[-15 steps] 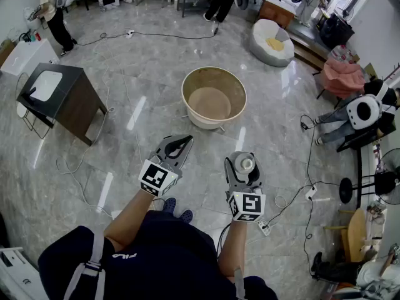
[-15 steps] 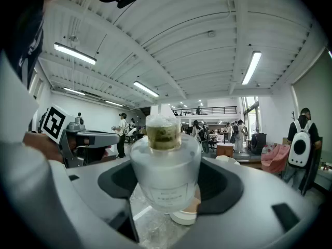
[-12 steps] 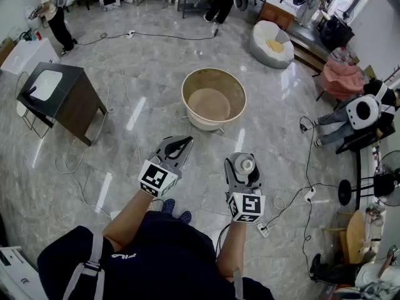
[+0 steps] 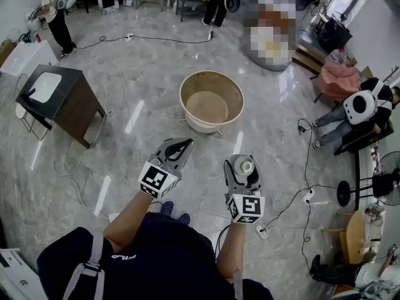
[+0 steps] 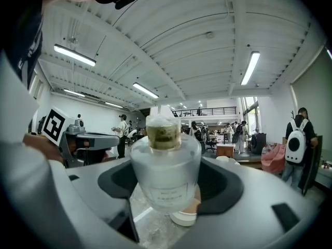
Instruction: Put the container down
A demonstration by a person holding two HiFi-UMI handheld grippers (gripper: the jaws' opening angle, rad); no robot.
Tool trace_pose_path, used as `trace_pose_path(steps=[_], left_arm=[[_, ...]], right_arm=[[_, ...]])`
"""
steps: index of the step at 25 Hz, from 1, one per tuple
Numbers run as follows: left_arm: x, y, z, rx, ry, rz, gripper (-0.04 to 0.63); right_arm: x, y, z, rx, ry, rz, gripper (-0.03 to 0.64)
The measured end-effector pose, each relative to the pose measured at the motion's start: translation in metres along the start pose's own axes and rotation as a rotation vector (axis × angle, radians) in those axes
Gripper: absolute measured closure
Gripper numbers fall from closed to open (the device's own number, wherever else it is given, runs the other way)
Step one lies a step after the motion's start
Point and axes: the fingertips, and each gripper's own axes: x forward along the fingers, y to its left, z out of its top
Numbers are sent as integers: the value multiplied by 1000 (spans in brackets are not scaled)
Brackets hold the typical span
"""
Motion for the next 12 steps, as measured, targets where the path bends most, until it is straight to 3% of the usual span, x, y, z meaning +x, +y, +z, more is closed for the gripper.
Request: trace_pose_path(steps=[12], left_arm=[[4, -12, -1, -4, 3, 7, 571]], right_arm=[[-10, -12, 4, 6, -24, -1, 278]])
